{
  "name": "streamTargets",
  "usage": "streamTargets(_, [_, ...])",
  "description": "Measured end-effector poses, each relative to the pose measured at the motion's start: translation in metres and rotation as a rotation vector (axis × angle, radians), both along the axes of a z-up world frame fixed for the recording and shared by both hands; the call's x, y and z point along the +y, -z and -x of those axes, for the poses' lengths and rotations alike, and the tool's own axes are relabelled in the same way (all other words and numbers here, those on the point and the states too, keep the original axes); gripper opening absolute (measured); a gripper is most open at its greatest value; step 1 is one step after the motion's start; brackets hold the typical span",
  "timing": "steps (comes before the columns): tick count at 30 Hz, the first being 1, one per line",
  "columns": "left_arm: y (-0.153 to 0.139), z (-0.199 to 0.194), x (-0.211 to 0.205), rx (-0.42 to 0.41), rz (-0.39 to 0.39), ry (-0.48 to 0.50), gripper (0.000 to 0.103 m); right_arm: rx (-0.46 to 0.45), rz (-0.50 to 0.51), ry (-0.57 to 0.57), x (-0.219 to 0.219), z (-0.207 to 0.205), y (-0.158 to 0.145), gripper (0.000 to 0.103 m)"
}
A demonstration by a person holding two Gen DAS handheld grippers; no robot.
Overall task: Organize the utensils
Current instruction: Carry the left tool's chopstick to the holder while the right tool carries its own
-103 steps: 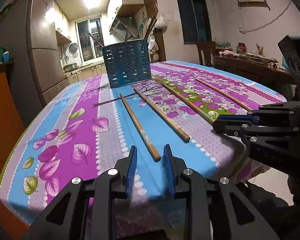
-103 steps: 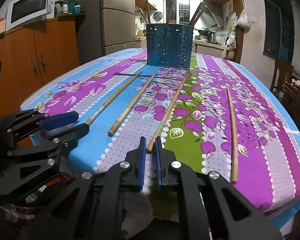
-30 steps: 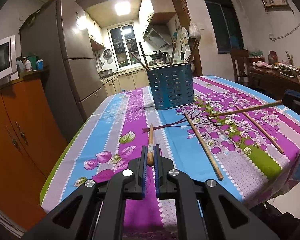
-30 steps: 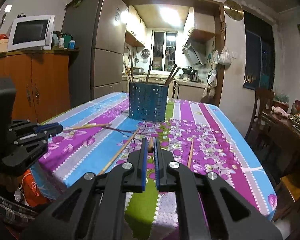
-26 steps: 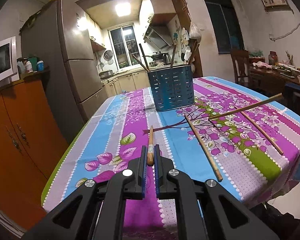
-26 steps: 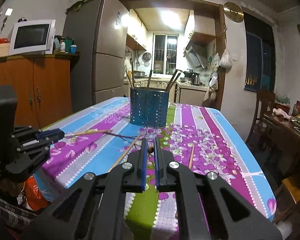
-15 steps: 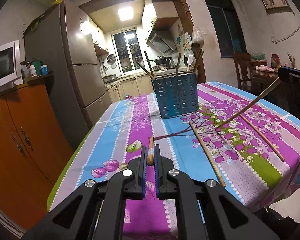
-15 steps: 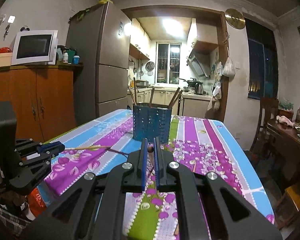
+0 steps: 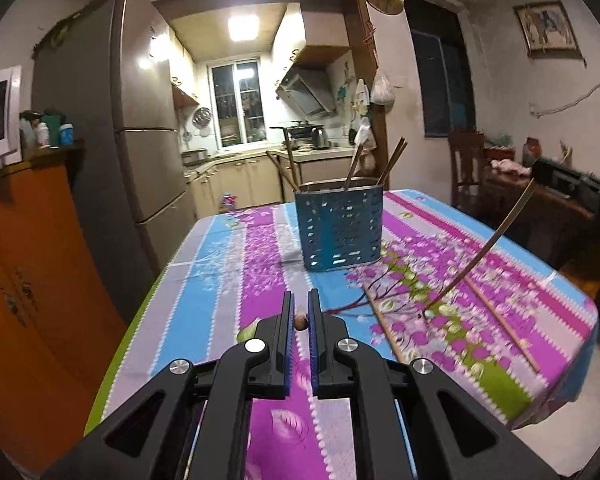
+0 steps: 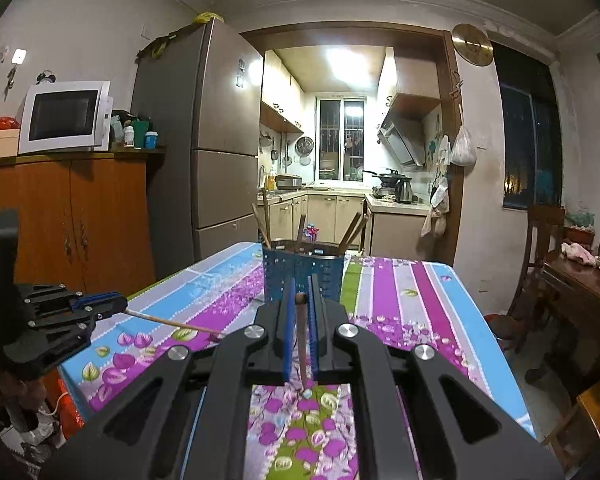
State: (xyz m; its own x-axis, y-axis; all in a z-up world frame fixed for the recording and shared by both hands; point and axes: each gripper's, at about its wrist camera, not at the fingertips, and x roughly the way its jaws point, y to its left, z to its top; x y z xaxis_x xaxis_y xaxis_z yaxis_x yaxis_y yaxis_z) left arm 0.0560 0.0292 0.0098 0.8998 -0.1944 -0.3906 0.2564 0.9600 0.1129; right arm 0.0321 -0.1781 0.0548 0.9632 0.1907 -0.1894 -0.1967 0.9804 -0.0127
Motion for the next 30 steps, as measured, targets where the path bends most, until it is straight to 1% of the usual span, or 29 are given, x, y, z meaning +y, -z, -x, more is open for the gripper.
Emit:
streamTargets(5, [-0.022, -0.014, 0.009, -0.006, 0.042, 0.018, 0.008, -0.018, 0.007, -0.009, 0.000, -0.014, -0.011, 0.005])
streamTargets(12, [-0.049, -0.027, 0.010, -0.042, 0.056, 0.032, 0.008, -0.038, 0.023, -0.036, 0.003, -0.030, -0.025, 0.005])
streamTargets(17, [-0.061, -0.031, 0.008, -0.052, 0.069, 0.059, 0.008, -0.032, 0.016, -0.055, 0.000, -0.038, -0.032, 0.005])
streamTargets(22, [-0.067, -0.033, 0.007, -0.058, 0.078, 0.078, 0.008, -0.013, -0.015, -0.072, -0.004, -0.043, -0.036, 0.005])
streamTargets(30, [-0.076, -0.050, 0.002, -0.060, 0.141, 0.119, 0.008, 0.056, -0.082, -0.098, -0.013, -0.065, -0.037, 0.005])
